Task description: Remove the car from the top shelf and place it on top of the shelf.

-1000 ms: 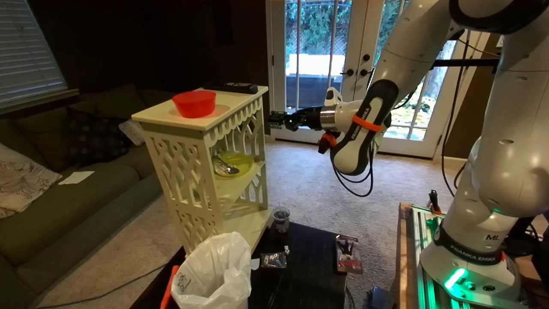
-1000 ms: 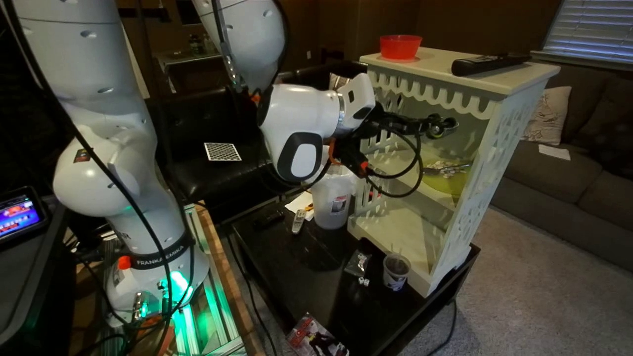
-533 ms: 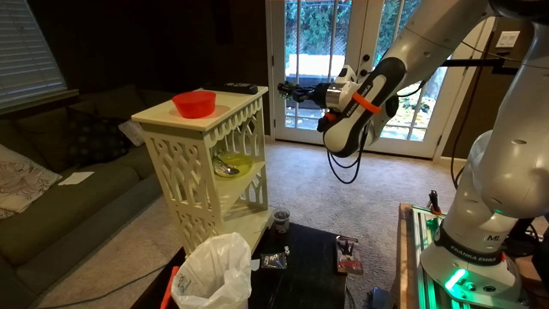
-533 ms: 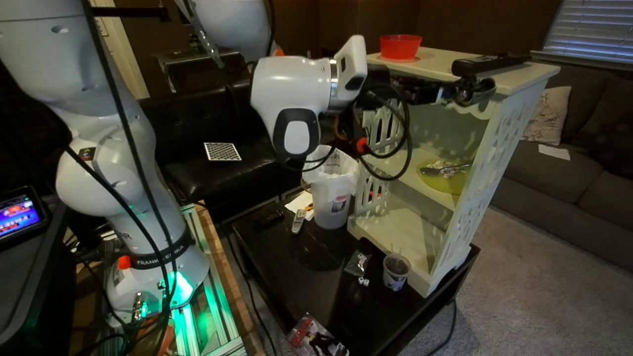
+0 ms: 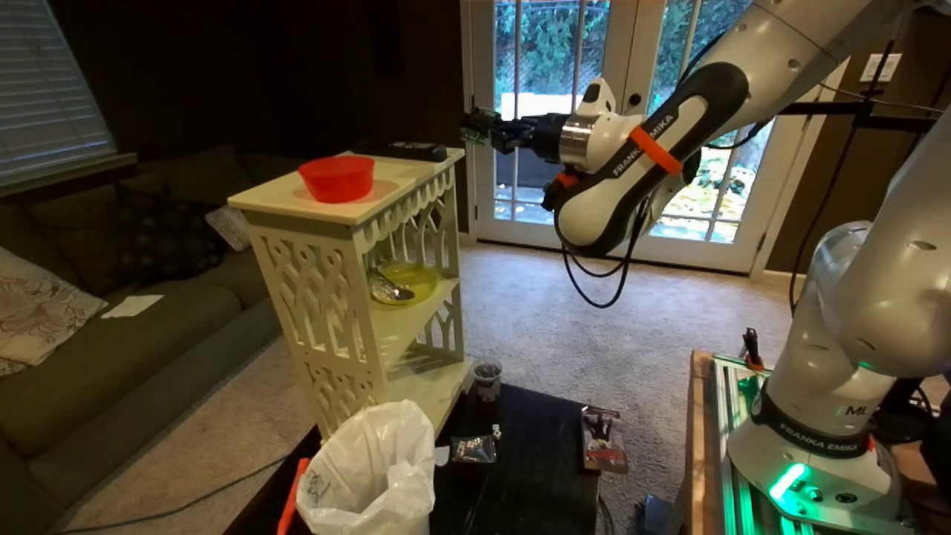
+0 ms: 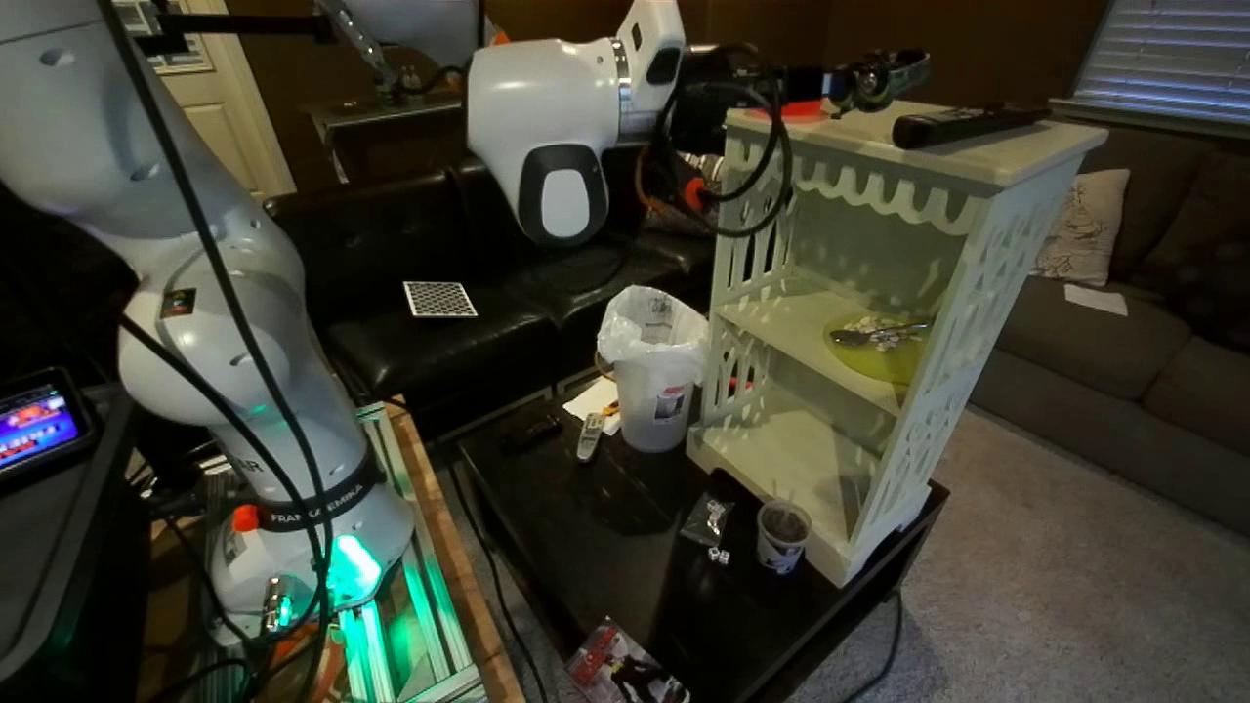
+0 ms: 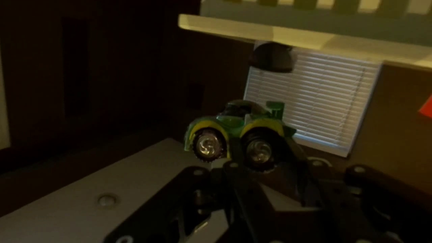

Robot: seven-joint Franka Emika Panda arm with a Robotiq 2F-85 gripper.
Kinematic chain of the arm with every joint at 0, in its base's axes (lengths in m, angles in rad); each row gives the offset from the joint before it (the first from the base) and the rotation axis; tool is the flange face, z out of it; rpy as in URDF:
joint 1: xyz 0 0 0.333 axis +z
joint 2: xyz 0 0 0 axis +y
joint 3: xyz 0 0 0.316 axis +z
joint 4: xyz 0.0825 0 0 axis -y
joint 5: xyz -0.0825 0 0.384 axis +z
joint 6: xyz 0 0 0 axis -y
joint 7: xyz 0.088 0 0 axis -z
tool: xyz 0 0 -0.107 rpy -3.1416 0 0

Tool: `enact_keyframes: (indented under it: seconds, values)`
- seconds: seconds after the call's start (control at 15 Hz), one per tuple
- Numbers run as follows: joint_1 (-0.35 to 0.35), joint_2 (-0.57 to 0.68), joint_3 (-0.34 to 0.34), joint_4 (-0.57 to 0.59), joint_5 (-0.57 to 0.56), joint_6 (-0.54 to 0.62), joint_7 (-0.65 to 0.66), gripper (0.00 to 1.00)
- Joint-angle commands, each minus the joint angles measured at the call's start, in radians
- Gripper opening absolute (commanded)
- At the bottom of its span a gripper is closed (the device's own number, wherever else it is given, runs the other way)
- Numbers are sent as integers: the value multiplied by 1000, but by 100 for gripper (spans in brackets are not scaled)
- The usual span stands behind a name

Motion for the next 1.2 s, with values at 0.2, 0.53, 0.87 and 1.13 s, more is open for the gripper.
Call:
enact_keyframes:
  seconds: [0.2,0.53,0.87,1.13]
  values:
    - [41,-101,148,75,161,-194,-235,8]
    - [34,-81,143,74,125,-173,-204,33]
    - [39,-81,159,145,112,-263,-244,8]
    - [17,-86,176,246,140,-487,-338,8]
